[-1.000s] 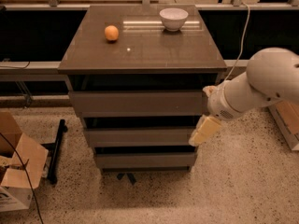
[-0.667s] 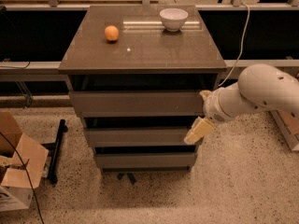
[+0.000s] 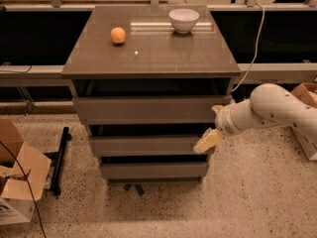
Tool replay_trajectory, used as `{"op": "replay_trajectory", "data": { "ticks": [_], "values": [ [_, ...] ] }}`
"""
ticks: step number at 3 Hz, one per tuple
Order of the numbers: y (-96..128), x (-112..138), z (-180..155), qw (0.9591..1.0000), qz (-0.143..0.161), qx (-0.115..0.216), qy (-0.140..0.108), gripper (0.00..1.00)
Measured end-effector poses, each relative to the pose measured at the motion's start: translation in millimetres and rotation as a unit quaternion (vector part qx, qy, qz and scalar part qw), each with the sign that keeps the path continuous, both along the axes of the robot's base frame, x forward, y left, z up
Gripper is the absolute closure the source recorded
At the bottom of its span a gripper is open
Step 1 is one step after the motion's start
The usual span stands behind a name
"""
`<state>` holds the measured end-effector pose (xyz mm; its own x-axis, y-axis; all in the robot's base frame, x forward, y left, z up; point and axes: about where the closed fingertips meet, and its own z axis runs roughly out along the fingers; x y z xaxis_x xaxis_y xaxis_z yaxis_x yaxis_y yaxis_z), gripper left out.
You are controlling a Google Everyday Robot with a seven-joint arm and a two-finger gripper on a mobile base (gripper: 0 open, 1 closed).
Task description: Open middle drawer
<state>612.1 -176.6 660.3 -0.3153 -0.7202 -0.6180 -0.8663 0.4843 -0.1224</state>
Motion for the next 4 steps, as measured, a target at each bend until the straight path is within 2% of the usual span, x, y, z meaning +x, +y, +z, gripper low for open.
{"op": "replay_trajectory", "data": {
  "ticks": [1, 2, 4],
  "values": [
    [3.9, -4.6, -10.4, 0.9998, 0.004, -0.011, 0.015, 0.00],
    [10.8, -7.5, -29.6, 0.9998, 0.004, -0.010, 0.020, 0.00],
    [7.9, 4.6, -110.8, 0.9978, -0.017, 0.028, 0.057, 0.00]
  ]
}}
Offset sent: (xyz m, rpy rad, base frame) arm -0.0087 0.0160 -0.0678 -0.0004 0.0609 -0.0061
